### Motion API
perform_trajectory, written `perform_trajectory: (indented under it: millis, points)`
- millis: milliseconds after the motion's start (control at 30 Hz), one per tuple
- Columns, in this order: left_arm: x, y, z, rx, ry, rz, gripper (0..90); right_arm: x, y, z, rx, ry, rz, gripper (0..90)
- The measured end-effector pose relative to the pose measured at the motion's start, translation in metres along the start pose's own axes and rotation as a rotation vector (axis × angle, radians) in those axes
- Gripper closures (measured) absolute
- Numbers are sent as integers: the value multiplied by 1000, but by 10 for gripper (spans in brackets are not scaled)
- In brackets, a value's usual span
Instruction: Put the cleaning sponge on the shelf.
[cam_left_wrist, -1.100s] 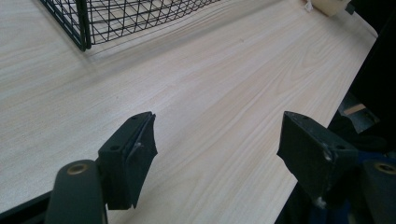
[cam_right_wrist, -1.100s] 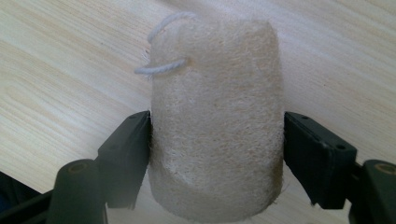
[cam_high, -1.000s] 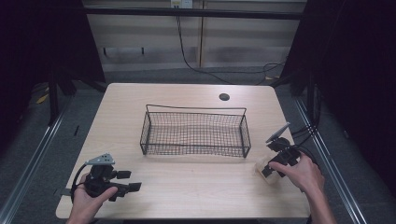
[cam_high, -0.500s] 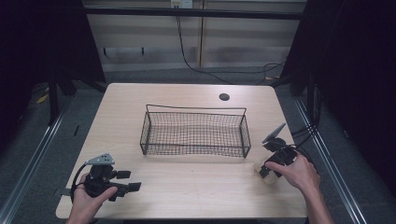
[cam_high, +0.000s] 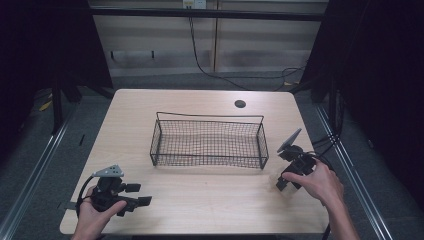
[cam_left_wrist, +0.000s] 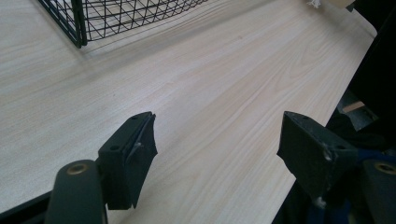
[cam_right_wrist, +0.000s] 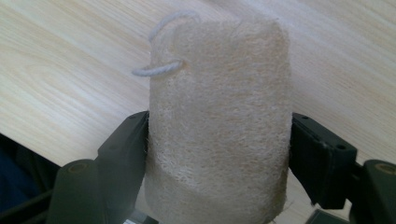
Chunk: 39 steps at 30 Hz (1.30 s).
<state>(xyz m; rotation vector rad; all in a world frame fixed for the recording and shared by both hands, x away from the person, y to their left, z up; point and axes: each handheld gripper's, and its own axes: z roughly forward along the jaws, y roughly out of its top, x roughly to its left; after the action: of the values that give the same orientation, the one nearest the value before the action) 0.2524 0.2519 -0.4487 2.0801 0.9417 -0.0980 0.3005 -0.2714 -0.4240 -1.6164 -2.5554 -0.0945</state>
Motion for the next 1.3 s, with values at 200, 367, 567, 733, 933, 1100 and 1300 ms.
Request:
perform_trajectory:
  millis: [200, 367, 567, 733, 933, 1100, 1300]
  points:
    - [1, 0, 0, 0, -2, -3, 263, 6, 3, -7, -4, -10, -9, 262]
    - [1, 0, -1, -3, -1, -6, 255, 11, 7, -13, -19, -18, -15, 262]
    - [1, 1, 0, 3, 0, -5, 244, 15, 9, -25, -33, -5, -18, 262]
    - [1, 0, -1, 2, 2, -5, 242, 19, 11, -32, -37, 2, -27, 262]
    - [0, 0, 0, 3, 1, -6, 243, 26, 16, -40, -31, 1, -44, 262]
    - [0, 1, 1, 12, -1, -7, 242, 30, 22, -47, -38, 0, -53, 262]
    - [0, 1, 0, 8, -7, -1, 212, 35, 29, -59, -49, -6, -69, 262]
